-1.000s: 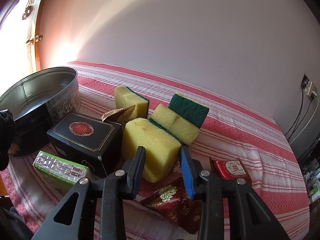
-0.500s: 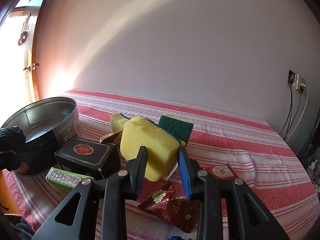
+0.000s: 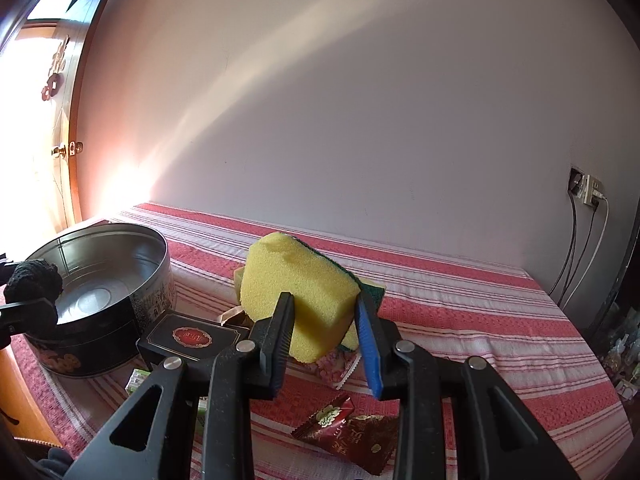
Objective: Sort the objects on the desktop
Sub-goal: 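Carry the sponge and black ball over the metal tin with both grippers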
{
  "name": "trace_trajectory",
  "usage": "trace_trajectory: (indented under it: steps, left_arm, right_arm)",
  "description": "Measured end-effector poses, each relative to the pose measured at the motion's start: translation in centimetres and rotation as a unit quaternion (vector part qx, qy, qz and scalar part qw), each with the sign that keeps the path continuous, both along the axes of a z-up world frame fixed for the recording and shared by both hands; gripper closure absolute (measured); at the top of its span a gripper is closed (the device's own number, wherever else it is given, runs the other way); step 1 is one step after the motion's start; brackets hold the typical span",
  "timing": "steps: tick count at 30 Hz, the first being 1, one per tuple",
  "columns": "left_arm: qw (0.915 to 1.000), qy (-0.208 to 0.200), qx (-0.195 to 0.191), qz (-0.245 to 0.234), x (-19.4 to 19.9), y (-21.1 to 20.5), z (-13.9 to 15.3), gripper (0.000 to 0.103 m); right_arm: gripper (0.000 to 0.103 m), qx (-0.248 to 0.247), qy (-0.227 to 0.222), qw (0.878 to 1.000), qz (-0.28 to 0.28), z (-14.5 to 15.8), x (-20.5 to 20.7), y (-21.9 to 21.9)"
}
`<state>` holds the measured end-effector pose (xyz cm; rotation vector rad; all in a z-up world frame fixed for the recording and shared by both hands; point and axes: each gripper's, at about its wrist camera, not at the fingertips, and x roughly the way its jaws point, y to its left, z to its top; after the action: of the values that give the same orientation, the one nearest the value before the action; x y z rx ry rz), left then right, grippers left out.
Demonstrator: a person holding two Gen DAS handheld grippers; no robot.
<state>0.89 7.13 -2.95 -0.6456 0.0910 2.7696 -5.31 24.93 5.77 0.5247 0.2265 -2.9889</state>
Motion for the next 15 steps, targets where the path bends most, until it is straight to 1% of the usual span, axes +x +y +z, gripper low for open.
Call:
trace_trajectory:
  steps: [8,15]
  left_arm:
    - [0.9997,0.014,-0.001,0.019,0.0,-1.0,0.6,0.042]
    - [0.9991,0.011,-0.001,0.041,-0.5,-2.5,0.7,0.042]
  right_arm:
    - [0.070,0.007,0.008,1.000,0.011,1.2,0.2,-1.3]
    - [0.070,0.014,0.013,0.999,0.027,2.4,0.1,-2.8]
